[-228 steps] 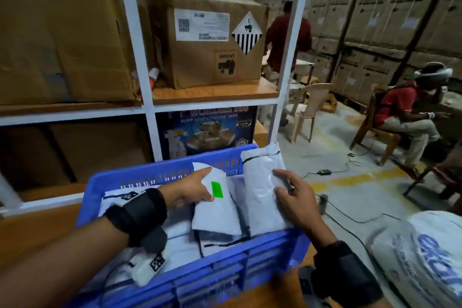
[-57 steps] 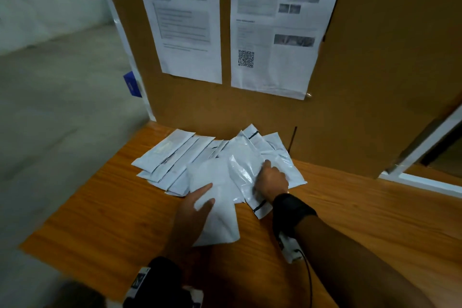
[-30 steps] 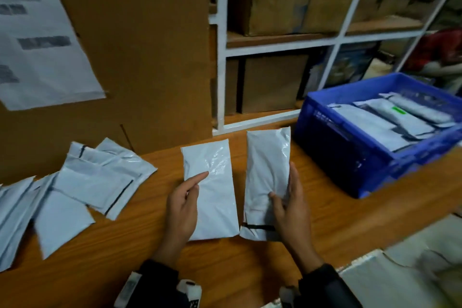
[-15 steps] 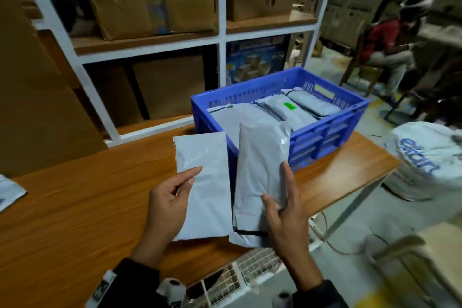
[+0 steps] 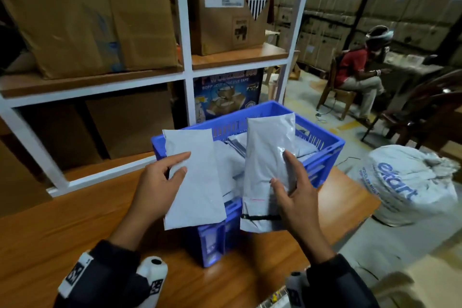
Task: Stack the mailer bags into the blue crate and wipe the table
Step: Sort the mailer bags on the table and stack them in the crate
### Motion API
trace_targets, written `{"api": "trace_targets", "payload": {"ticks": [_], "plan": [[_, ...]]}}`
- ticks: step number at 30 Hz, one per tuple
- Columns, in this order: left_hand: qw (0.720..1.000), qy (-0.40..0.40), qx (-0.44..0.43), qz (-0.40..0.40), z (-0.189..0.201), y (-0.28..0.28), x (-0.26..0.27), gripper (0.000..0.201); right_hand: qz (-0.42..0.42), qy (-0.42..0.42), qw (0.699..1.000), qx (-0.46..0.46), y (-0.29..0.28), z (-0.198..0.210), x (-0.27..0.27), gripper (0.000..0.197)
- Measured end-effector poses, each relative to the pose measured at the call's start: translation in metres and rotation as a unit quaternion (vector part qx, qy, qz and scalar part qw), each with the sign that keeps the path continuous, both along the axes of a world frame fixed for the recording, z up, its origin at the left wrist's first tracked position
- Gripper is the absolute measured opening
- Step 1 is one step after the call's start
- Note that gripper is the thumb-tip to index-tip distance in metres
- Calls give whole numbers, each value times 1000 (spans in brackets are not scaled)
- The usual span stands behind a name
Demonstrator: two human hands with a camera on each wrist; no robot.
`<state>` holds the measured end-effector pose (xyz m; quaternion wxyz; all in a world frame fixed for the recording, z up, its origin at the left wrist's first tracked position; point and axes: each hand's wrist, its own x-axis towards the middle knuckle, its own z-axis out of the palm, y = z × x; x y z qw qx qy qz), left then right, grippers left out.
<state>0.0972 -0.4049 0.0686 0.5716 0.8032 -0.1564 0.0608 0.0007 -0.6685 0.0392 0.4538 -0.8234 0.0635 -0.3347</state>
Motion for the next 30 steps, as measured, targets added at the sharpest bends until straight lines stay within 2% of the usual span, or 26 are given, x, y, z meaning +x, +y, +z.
{"api": "trace_targets", "payload": {"ticks": [6,14,17,21,24,26,27,28,30], "plan": [[995,51,78,-23,21,-11,56,42,12,16,1000,-11,-37,13,55,48],[971,29,232,-38,51,-55,102,47,43,53,998,-1,-92,17,103,39],[969,82,231,-34,50,-88,113,48,78,64,995,-2,-116,19,120,38],[967,176,186,-8,36,-128,126,47,117,78,990,-27,-147,16,146,37],[952,228,204,12,23,-147,128,54,149,75,985,-42,-168,9,162,38],[931,279,235,3,15,-149,129,56,180,75,980,-38,-175,2,167,38],[916,286,281,-1,13,-150,129,54,194,75,978,-30,-177,-3,169,36],[887,266,376,15,15,-151,130,53,204,71,976,-24,-179,-6,170,35],[787,147,592,90,19,-158,131,56,217,61,974,-23,-181,-11,172,34]]}}
